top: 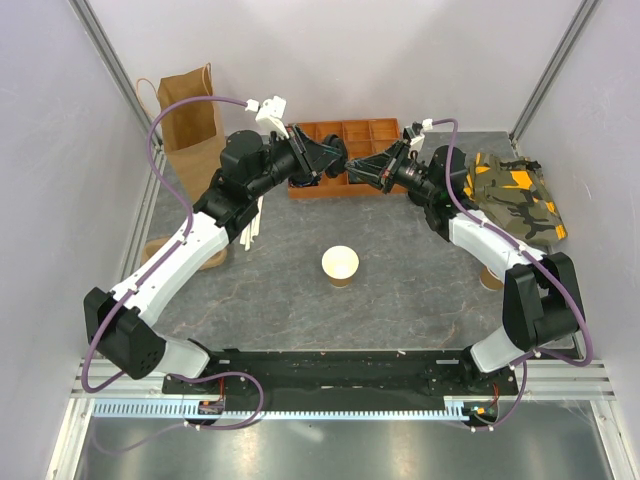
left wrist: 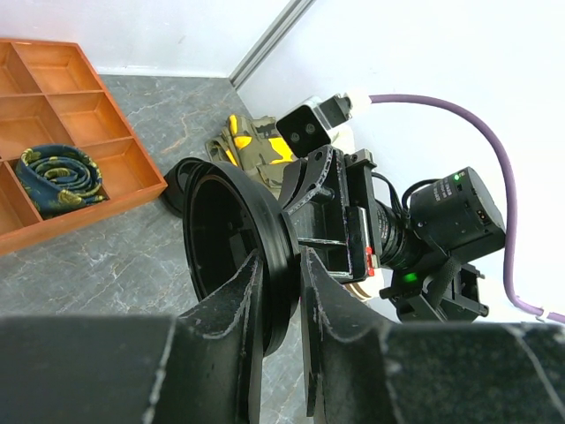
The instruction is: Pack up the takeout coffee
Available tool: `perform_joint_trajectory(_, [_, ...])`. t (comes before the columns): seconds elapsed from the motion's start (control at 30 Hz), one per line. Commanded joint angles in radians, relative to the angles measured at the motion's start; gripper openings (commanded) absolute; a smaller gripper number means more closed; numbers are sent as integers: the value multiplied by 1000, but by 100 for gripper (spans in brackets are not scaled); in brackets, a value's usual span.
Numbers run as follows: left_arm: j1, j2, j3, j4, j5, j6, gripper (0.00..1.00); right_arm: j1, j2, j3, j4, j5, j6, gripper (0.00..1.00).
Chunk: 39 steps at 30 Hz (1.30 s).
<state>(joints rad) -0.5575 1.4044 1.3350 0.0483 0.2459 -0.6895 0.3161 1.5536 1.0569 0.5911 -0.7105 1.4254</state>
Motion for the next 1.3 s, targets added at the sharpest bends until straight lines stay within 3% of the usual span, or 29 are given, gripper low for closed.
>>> perform_joint_trajectory(0.0, [1, -2, -5, 53, 18, -33, 4, 1, 2, 34, 23, -24, -28, 0])
perform_joint_trajectory(0.07, [1, -7, -13, 47, 13, -33, 15, 0, -1, 49, -43, -24, -74, 0])
perform_joint_trajectory(0.1, [1, -8, -16, 44, 12, -31, 30, 0, -6, 57, -69, -24, -89, 0])
perform_joint_trajectory(0.4, [4, -42, -43, -16, -4, -12, 99, -38, -35, 87, -210, -47, -201, 0])
perform_joint_trajectory(0.5, [16, -62, -56, -42, -8, 10, 100, -75, -44, 107, -276, -76, -235, 0])
perform_joint_trajectory(0.6, [51, -100, -94, -116, 18, 10, 100, -109, -52, 167, -487, -104, -362, 0])
perform_joint_trajectory(0.67, [82, -148, -134, -175, 50, 15, 100, -123, -62, 205, -612, -106, -521, 0])
perform_joint_trajectory(0.77, [122, -229, -201, -252, 111, 54, 100, -124, -67, 322, -932, -78, -825, 0])
perform_joint_trajectory(0.9, [154, -309, -229, -396, 262, 229, 100, -106, -26, 524, -1373, 0, -1167, 0])
perform_joint_trajectory(1.07, [156, -346, -182, -599, 381, 427, 100, 1, 11, 623, -1595, 173, -1427, 0])
perform_joint_trajectory(1.2, [154, -279, -96, -813, 345, 524, 100, 125, 83, 727, -1801, 294, -1632, 0])
perform_joint_trajectory(1.27, [175, -291, -91, -820, 328, 533, 100, 202, 115, 756, -1849, 382, -1677, 0])
